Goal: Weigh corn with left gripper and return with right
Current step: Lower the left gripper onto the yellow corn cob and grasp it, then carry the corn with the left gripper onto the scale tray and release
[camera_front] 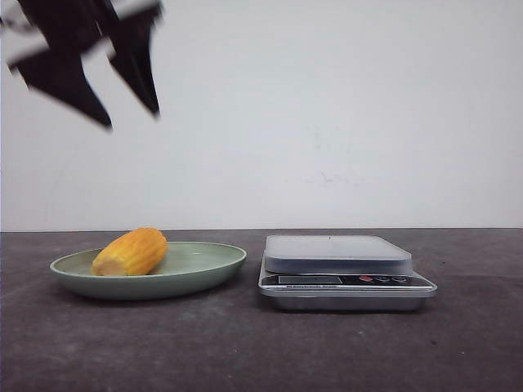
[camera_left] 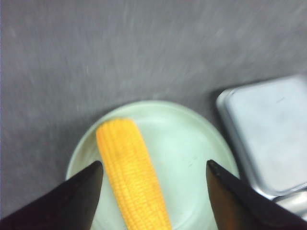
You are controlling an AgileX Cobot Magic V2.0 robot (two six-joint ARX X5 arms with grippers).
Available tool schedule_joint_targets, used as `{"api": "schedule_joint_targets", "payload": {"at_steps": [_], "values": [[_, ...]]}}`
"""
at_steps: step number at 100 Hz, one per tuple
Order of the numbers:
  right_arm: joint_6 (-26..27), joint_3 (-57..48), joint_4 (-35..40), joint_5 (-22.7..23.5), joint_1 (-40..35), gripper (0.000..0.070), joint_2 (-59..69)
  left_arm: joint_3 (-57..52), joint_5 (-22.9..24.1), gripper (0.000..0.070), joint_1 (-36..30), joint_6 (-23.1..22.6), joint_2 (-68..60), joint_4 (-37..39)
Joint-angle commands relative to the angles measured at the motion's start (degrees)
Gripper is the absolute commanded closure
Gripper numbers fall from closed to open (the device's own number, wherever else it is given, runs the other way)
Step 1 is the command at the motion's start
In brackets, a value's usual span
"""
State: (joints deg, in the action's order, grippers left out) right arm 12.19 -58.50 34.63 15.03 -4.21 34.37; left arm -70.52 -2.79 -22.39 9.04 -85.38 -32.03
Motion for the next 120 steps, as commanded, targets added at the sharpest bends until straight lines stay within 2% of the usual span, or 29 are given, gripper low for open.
{"api": "schedule_joint_targets", "payload": {"at_steps": [1, 23, 54, 59, 67, 69, 89, 106, 120], "values": [[-0.9, -1.1, 0.1, 0.2, -0.2, 0.0106, 0.2, -0.9, 0.9, 0.0295, -0.6, 0.7, -3.8, 0.5], [-1.7, -1.1, 1.1, 0.0, -0.2, 0.0107, 0.3, -0.9, 2.4, 0.0295, -0.7, 1.1, -13.4, 0.1], [-2.1, -1.1, 1.4, 0.0, -0.2, 0.0107, 0.3, -0.8, 2.5, 0.0318, -0.9, 1.1, -18.1, 0.8], [-2.1, -1.1, 1.4, -0.1, -0.2, 0.0107, 0.3, -0.8, 2.6, 0.0404, -0.9, 1.1, -18.1, 0.8], [-2.1, -1.1, 1.4, 0.0, -0.2, 0.0107, 0.3, -0.8, 2.6, 0.0662, -0.9, 0.9, -18.1, 0.8], [-2.1, -1.1, 1.4, 0.0, -0.2, 0.0107, 0.3, -0.8, 2.6, 0.0700, -0.9, 0.8, -18.1, 0.8], [-2.1, -1.1, 1.5, 0.0, -0.2, 0.0107, 0.3, -0.8, 2.4, 0.0697, -0.9, 0.6, -16.5, -0.5], [-2.1, -1.1, 1.5, 0.0, -0.2, 0.0107, 0.3, -1.0, -0.7, 0.0696, -1.6, 0.5, -8.2, -1.7], [-2.1, -1.1, 1.6, 0.0, -0.2, 0.0107, 0.3, -3.5, -1.7, 0.0695, -5.6, 1.4, -2.6, -1.7]]}}
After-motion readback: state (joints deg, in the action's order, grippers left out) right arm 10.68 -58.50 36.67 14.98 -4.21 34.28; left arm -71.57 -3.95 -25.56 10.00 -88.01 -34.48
